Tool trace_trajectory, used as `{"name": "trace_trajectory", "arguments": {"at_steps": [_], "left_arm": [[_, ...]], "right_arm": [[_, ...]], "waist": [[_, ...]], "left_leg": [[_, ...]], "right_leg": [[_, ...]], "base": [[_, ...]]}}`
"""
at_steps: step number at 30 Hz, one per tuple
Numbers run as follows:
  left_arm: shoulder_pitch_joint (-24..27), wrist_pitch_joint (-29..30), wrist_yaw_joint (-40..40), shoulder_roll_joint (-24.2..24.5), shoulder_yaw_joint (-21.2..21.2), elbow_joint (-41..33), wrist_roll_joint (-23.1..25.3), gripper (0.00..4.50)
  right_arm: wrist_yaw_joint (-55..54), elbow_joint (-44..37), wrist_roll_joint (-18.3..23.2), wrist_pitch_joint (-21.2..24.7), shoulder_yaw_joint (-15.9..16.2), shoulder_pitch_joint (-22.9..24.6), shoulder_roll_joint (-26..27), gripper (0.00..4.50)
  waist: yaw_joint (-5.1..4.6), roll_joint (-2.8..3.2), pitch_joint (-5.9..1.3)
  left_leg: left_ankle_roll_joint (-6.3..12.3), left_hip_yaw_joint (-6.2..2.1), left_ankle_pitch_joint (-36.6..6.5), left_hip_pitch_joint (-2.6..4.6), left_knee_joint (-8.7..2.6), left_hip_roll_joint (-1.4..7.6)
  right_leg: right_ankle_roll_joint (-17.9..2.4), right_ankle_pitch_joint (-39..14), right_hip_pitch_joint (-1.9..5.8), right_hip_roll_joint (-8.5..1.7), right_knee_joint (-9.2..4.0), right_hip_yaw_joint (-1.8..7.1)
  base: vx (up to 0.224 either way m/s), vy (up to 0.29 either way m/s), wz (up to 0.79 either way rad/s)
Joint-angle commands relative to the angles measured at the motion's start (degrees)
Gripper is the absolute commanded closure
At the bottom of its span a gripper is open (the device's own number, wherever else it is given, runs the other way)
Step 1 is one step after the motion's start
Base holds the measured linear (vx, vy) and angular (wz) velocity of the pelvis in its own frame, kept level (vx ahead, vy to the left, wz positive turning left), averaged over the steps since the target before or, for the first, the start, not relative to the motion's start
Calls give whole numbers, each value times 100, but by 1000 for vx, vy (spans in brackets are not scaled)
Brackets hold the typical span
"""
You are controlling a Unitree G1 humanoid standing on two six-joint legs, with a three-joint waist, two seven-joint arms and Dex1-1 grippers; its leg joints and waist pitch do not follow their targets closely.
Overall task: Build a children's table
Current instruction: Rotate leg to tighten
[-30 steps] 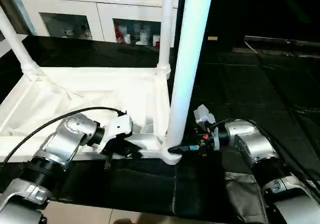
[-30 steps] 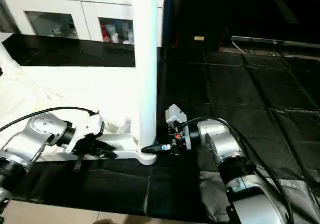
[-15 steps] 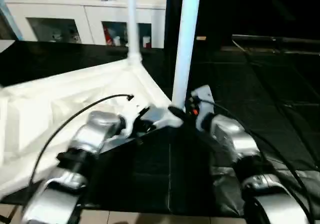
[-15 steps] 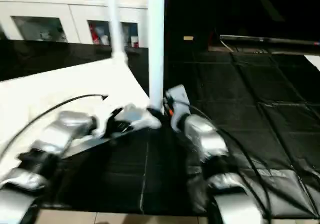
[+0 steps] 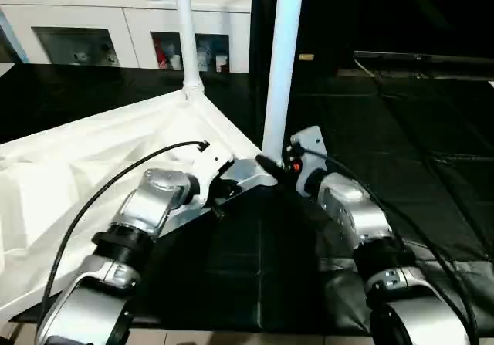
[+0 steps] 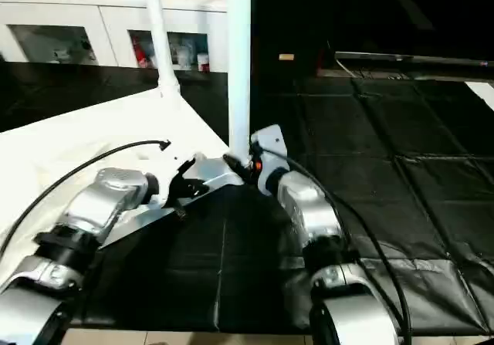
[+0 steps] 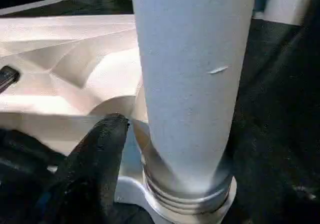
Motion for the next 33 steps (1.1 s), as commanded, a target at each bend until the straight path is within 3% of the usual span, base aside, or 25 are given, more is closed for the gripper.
{"name": "trace_trajectory", "arguments": {"at_steps": [1, 11, 16, 19, 21, 25, 33], "left_arm": [[-57, -229, -67, 60, 35, -208, -80, 450], [123, -1018, -1628, 873, -397, -220, -99, 450], [192, -1321, -2519, 1250, -583, -355, -181, 450], [208, -1396, -2756, 1353, -656, -419, -211, 450], [218, -1444, -2927, 1423, -717, -469, -250, 450], [268, -1579, -3132, 1497, -802, -534, -242, 450], [298, -1643, -3230, 1506, -833, -567, -248, 450]], "right_arm": [[621, 54, 53, 74, 448, 169, 106, 89], [2257, -96, 206, -122, 507, 192, -771, 5], [3404, -219, 421, -22, 607, 134, -1221, 5], [3750, -247, 400, -23, 726, 125, -1353, 5], [3908, -237, 361, -69, 825, 113, -1432, 5], [4109, -153, 268, -202, 976, 61, -1422, 5], [4202, -16, 239, -278, 1075, 10, -1246, 5]], "waist": [[29, 10, -386], [73, 36, -389], [189, 72, -392], [237, 55, -386], [251, 27, -380], [309, 30, -392], [314, 32, -392]], "left_leg": [[383, -100, -643, -9, -363, 262], [426, -96, -634, 0, -359, 298], [436, -81, -691, 26, -348, 321], [411, -82, -733, 21, -353, 319], [383, -83, -729, 14, -359, 319], [357, -82, -676, 28, -354, 327], [321, -87, -721, 19, -358, 323]], "right_leg": [[-1070, -926, 369, -594, -423, 390], [-1155, -843, 344, -577, -395, 375], [-1220, -810, 321, -573, -388, 379], [-1209, -876, 325, -584, -386, 377], [-1171, -1002, 327, -589, -392, 376], [-1143, -1046, 307, -587, -387, 380], [-1104, -1117, 310, -593, -393, 375]], "base": [[0, 0, 0], [0, 0, 0], [0, 0, 0], [0, 0, 0], [0, 0, 0], [0, 0, 0], [0, 0, 0]]}}
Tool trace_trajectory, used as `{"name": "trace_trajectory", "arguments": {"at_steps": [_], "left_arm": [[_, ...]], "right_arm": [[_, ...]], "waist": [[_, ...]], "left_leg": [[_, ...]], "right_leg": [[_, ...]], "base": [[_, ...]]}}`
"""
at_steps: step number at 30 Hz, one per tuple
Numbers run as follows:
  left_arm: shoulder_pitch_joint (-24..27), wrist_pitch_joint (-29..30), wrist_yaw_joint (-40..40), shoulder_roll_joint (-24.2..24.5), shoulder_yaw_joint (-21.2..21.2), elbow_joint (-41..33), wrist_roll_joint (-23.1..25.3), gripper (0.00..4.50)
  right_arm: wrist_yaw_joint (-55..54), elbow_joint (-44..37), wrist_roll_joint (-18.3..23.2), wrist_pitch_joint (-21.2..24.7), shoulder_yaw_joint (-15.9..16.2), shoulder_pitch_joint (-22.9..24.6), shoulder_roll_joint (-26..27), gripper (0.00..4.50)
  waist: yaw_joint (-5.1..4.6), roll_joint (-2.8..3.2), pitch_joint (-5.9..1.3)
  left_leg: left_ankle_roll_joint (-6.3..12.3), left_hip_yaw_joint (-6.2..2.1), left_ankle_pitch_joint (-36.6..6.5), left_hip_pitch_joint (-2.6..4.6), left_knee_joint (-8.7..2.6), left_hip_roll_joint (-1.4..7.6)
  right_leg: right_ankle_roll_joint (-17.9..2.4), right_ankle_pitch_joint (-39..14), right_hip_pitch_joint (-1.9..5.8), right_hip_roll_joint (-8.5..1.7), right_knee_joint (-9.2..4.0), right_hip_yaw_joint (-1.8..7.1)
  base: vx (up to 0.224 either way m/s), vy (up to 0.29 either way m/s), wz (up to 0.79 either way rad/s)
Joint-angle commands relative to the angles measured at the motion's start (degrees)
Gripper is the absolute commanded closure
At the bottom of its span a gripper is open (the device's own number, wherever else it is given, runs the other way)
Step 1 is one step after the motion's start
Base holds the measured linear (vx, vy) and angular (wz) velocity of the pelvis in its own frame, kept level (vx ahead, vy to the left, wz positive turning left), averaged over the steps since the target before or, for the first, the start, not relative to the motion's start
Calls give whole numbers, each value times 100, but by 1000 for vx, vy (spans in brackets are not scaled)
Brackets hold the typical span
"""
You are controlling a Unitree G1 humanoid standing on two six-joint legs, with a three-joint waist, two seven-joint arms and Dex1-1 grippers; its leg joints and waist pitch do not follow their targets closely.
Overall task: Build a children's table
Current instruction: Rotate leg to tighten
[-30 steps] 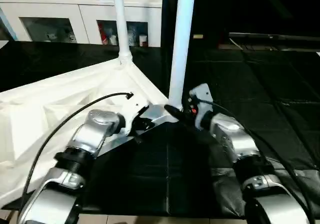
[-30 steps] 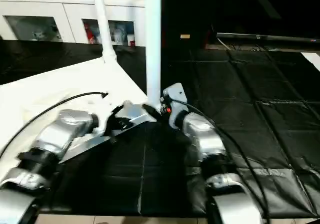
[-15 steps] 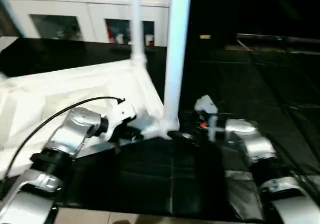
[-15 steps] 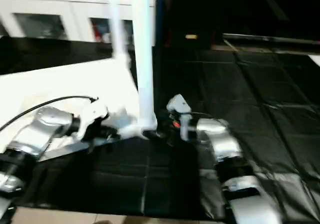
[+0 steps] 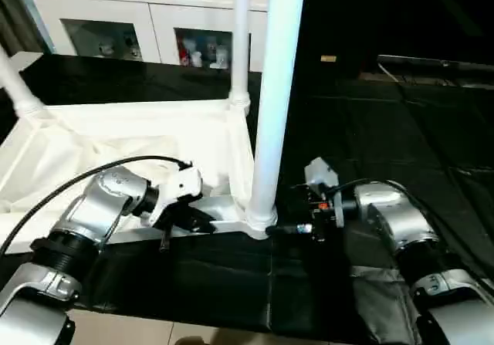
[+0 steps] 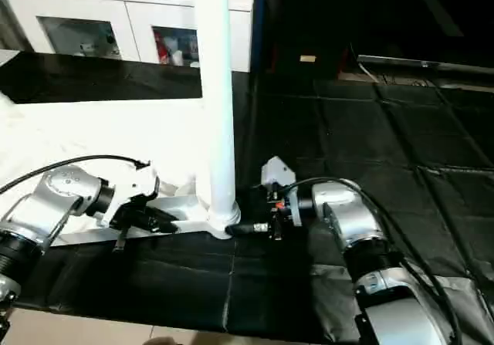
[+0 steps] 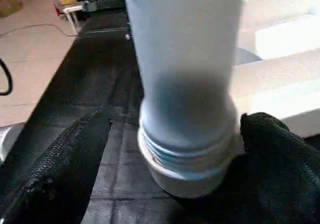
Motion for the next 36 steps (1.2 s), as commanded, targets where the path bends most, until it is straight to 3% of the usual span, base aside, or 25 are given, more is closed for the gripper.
{"name": "trace_trajectory", "arguments": {"at_steps": [1, 5, 6, 14, 16, 29, 33, 36], "left_arm": [[-5, -109, -290, -18, -160, -276, -46, 450], [1, -136, -313, -3, -183, -273, -49, 450], [9, -149, -318, 0, -186, -278, -49, 450], [69, -174, -325, 3, -193, -293, -42, 450], [71, -173, -331, 2, -193, -293, -43, 450], [100, -128, -267, 21, -151, -244, -38, 450], [54, 168, 135, -184, -3, -161, -73, 450], [-111, 643, 1043, -671, 277, 47, -93, 450]], "right_arm": [[11, 81, -13, -88, 72, -167, 43, 5], [-20, 165, 75, -52, 67, -247, 131, 5], [20, 186, 115, -27, 45, -270, 156, 32], [140, 178, 152, 23, -1, -230, 176, 87], [139, 184, 163, 24, -5, -222, 180, 125], [121, 205, 244, 60, 1, -207, 279, 210], [-316, 222, 212, 141, -76, -156, 369, 215], [-1343, 228, 7, 244, -156, -43, 584, 216]], "waist": [[-29, 30, -404], [-38, 19, -401], [-33, 28, -399], [-40, 26, -406], [-36, 27, -405], [-35, 14, -402], [-38, 29, -389], [-92, 20, -360]], "left_leg": [[313, -89, -680, 51, -374, 320], [326, -84, -655, 52, -375, 323], [318, -88, -664, 57, -380, 327], [306, -85, -643, 52, -376, 325], [308, -83, -639, 49, -374, 320], [316, -81, -630, 49, -371, 314], [267, -84, -702, 67, -380, 322], [150, -82, -806, 58, -395, 299]], "right_leg": [[-1113, -1083, 322, -593, -385, 383], [-1150, -1001, 314, -588, -378, 382], [-1130, -1048, 313, -590, -374, 384], [-1105, -1000, 317, -588, -370, 386], [-1106, -1013, 322, -591, -371, 387], [-1065, -1113, 319, -590, -379, 386], [-1062, -1231, 301, -594, -400, 385], [-950, -1551, 304, -586, -447, 388]], "base": [[0, 0, 0], [0, 0, 0], [0, 0, 0], [0, 0, 0], [0, 0, 0], [0, 0, 0], [0, 0, 0], [0, 0, 0]]}}
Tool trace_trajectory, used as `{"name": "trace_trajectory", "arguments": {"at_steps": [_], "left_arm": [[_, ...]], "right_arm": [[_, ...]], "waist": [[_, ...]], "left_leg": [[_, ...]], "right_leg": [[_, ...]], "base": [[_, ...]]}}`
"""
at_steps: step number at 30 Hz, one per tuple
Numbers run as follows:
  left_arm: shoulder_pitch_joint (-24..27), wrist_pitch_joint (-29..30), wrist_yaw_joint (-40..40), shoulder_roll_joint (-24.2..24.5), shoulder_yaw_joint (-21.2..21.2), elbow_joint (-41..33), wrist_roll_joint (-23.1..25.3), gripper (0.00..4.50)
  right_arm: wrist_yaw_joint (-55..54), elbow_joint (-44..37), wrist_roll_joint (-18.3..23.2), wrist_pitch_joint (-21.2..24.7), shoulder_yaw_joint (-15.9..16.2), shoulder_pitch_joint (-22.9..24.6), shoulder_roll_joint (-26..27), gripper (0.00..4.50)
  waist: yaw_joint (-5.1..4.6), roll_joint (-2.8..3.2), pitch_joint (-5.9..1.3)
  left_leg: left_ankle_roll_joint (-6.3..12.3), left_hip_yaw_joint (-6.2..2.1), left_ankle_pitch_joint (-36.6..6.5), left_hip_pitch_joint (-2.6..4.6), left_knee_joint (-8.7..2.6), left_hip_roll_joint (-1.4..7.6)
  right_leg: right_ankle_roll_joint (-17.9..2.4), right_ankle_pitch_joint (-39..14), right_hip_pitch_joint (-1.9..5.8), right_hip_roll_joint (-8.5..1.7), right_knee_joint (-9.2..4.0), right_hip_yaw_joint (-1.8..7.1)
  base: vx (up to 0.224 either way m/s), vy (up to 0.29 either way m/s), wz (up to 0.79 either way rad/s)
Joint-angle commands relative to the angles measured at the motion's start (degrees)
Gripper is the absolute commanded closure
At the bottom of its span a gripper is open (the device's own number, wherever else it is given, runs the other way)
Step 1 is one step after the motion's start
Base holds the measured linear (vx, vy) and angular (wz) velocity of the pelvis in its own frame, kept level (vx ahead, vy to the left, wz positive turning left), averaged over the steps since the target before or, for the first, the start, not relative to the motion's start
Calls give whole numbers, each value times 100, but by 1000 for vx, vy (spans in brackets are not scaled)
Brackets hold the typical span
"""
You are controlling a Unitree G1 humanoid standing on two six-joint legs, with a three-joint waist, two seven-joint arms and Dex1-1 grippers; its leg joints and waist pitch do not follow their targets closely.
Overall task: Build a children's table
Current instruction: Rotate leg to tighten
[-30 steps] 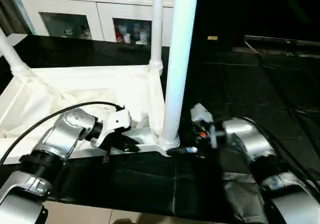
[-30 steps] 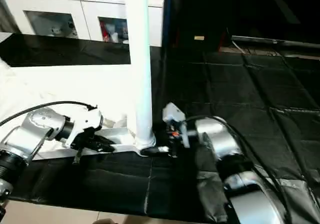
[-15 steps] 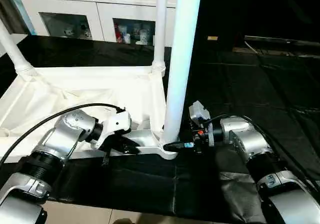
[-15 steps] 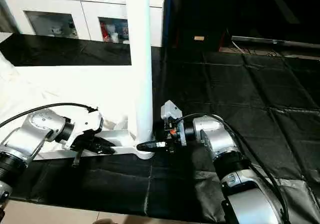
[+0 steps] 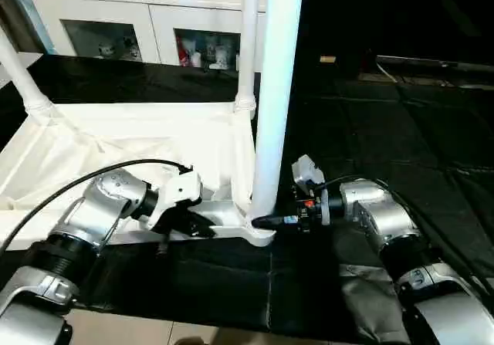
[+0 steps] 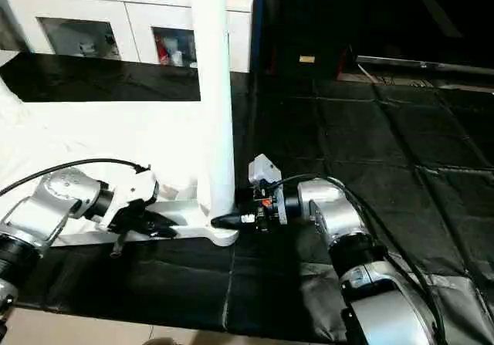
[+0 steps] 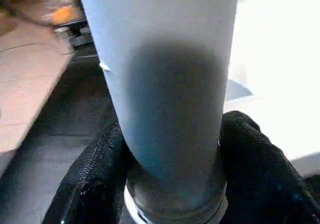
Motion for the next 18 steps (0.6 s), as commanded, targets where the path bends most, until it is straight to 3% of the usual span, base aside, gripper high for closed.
{"name": "trace_trajectory", "arguments": {"at_steps": [1, 2, 4, 6, 7, 8, 12, 14, 17, 18], "left_arm": [[-214, 287, 632, -409, 137, 77, -80, 450], [-266, 405, 948, -566, 209, 145, -55, 450], [-372, 699, 1568, -912, 360, 269, -40, 450], [-473, 903, 2071, -1221, 485, 351, -43, 450], [-564, 1023, 2514, -1463, 609, 425, -46, 450], [-630, 1103, 2823, -1630, 696, 479, -49, 450], [-804, 1179, 3434, -1976, 819, 541, 23, 450], [-845, 1164, 3488, -2039, 808, 537, 51, 450], [-845, 1164, 3488, -2039, 808, 537, 51, 450], [-838, 1188, 3462, -2033, 794, 510, 70, 450]], "right_arm": [[-678, 39, -121, 207, -9, 88, 251, 217], [-1019, 32, -151, 310, -56, 116, 351, 217], [-1705, 1, -179, 535, -157, 157, 597, 224], [-2307, 1, -231, 655, -221, 121, 863, 239], [-2818, 57, -242, 767, -306, 39, 1097, 242], [-3173, 102, -247, 846, -367, -22, 1261, 243], [-3760, 277, -407, 687, -323, -253, 1584, 243], [-3751, 275, -483, 480, -257, -280, 1635, 179], [-3751, 275, -483, 480, -257, -280, 1635, 173], [-3735, 226, -457, 449, -290, -256, 1665, 143]], "waist": [[-54, 23, -350], [-81, 15, -356], [-108, 19, -339], [-152, 6, -339], [-203, 66, -328], [-213, 49, -330], [-261, 36, -342], [-273, 33, -357], [-282, 36, -357], [-291, 35, -358]], "left_leg": [[120, -93, -882, 65, -407, 298], [86, -97, -905, 44, -409, 286], [13, -109, -1026, 85, -429, 291], [26, -116, -1130, 81, -425, 267], [-5, -112, -1126, 85, -430, 272], [-16, -131, -1222, 105, -434, 253], [65, -130, -1140, 73, -429, 241], [115, -119, -1015, 63, -413, 248], [180, -122, -968, 34, -422, 255], [201, -124, -955, 38, -427, 262]], "right_leg": [[-922, -1687, 277, -601, -490, 385], [-864, -1813, 309, -597, -489, 386], [-803, -1982, 279, -592, -521, 384], [-772, -2169, 305, -616, -552, 378], [-784, -2159, 278, -595, -568, 382], [-734, -2332, 288, -594, -599, 355], [-691, -2299, 301, -600, -607, 361], [-752, -2005, 296, -601, -576, 376], [-814, -1750, 318, -593, -541, 375], [-855, -1641, 322, -592, -530, 376]], "base": [[0, 0, 0], [0, 0, 0], [0, 0, 0], [0, 0, 0], [0, 0, 0], [0, 0, 0], [0, 0, 0], [0, 0, 0], [0, 0, 0], [0, 0, 0]]}}
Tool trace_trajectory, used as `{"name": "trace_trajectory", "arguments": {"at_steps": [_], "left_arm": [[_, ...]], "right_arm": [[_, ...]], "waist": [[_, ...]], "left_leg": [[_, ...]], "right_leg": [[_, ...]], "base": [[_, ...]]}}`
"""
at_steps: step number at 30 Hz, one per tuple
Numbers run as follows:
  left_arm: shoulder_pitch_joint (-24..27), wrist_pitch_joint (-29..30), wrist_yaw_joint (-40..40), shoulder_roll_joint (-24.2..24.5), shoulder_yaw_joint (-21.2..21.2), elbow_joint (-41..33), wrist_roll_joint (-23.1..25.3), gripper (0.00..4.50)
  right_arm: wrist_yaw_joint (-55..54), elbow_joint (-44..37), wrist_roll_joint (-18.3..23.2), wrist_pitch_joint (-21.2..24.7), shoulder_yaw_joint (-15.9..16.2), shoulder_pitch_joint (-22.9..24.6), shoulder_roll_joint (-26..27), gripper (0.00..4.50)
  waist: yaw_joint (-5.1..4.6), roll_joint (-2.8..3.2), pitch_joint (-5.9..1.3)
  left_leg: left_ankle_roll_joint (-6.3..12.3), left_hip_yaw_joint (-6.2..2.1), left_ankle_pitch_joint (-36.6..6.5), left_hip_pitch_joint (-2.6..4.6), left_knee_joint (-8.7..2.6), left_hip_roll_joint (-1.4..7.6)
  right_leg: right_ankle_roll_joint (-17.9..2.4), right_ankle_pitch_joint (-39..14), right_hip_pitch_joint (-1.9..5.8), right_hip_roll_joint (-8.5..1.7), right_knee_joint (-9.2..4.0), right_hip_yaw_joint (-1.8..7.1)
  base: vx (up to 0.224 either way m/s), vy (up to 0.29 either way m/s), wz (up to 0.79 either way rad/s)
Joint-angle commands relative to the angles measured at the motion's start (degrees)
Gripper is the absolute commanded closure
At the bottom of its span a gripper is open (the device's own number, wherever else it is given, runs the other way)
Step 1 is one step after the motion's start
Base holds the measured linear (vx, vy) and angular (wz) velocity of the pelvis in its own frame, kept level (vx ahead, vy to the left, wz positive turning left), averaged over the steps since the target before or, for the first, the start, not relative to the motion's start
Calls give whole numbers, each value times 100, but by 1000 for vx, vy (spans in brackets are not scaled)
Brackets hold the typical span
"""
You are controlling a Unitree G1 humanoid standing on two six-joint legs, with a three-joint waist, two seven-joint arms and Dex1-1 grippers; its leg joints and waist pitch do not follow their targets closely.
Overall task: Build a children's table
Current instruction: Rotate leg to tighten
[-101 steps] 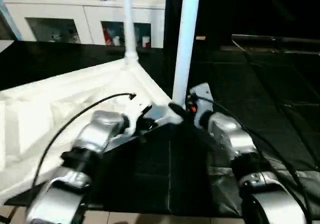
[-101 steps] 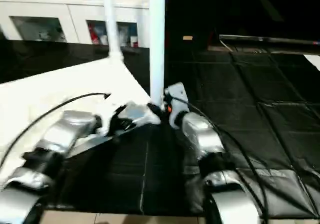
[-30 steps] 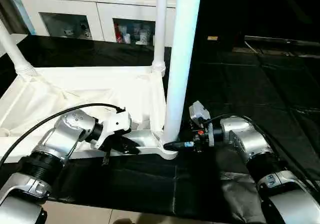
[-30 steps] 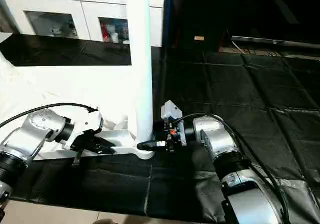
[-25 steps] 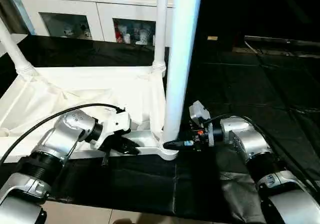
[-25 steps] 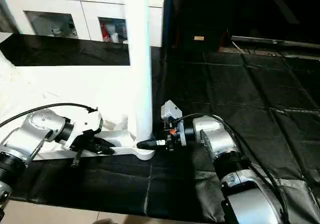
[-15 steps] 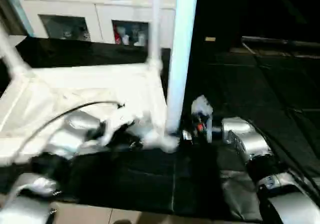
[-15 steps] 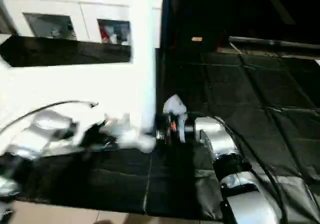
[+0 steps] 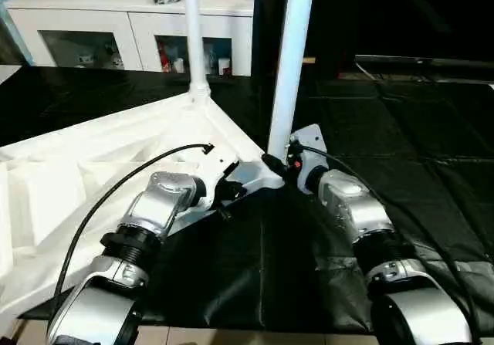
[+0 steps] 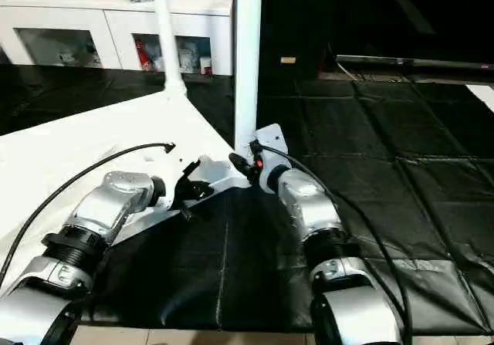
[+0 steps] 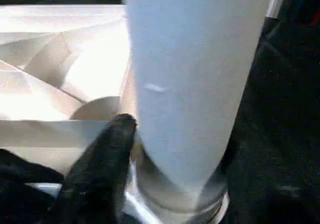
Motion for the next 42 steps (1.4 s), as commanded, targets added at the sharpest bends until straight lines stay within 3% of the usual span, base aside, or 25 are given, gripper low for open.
{"name": "trace_trajectory", "arguments": {"at_steps": [1, 3, 4, 5, 9, 15, 19, 22, 27, 35, 42], "left_arm": [[-291, -124, 391, -274, 115, -125, -129, 450], [-234, -147, 287, -204, 78, -182, -99, 450], [-173, -132, 187, -148, 57, -247, -83, 450], [-166, -142, 168, -138, 50, -254, -82, 450], [-35, -365, -232, 112, -105, -361, -61, 450], [162, -726, -1238, 708, -307, -398, -111, 450], [191, -1096, -1912, 1049, -473, -385, -110, 450], [228, -1357, -2419, 1281, -607, -444, -156, 450], [220, -1780, -3201, 1655, -908, -471, -64, 450], [186, -2104, -3685, 1872, -1049, -465, -65, 450], [237, -2202, -3860, 1933, -1081, -517, -114, 450]], "right_arm": [[642, 0, 127, 74, 514, 113, 626, 133], [709, -55, 131, 44, 502, 161, 586, 128], [789, -120, 125, 9, 496, 220, 527, 96], [802, -131, 126, 5, 497, 230, 516, 96], [1216, -286, 122, -163, 584, 399, 212, 61], [2448, -416, 294, -611, 570, 579, -586, 6], [3133, -424, 367, -662, 557, 540, -944, 6], [3697, -427, 404, -604, 585, 498, -1131, 6], [4636, -438, 553, -679, 812, 402, -1339, 6], [5183, -294, 555, -741, 960, 307, -1372, 6], [5394, -261, 711, -621, 897, 268, -1331, 70]], "waist": [[14, 3, -350], [16, 8, -346], [21, 5, -341], [19, 6, -341], [23, -2, -357], [44, 9, -390], [59, 7, -372], [84, 38, -372], [170, 35, -387], [244, 4, -375], [299, 11, -389]], "left_leg": [[214, -118, -947, 13, -413, 266], [226, -113, -945, 10, -412, 261], [235, -113, -968, 16, -418, 265], [232, -115, -960, 17, -418, 267], [300, -115, -847, -11, -412, 272], [506, -98, -564, -47, -367, 269], [505, -92, -681, -43, -373, 280], [468, -99, -754, -30, -378, 299], [501, -86, -699, -7, -369, 321], [381, -86, -754, -2, -387, 331], [382, -85, -658, -5, -380, 331]], "right_leg": [[-915, -1603, 270, -599, -506, 379], [-920, -1611, 270, -601, -512, 382], [-893, -1690, 269, -603, -524, 383], [-892, -1687, 268, -604, -523, 385], [-930, -1372, 284, -602, -480, 391], [-1146, -716, 307, -586, -395, 386], [-1162, -938, 300, -574, -425, 370], [-1160, -1052, 285, -580, -422, 371], [-1231, -864, 262, -578, -389, 378], [-1165, -1138, 256, -598, -401, 384], [-1175, -974, 251, -590, -375, 379]], "base": [[0, 0, 0], [0, 0, 0], [0, 0, 0], [0, 0, 0], [0, 0, 0], [0, 0, 0], [0, 0, 0], [0, 0, 0], [0, 0, 0], [0, 0, 0], [0, 0, 0]]}}
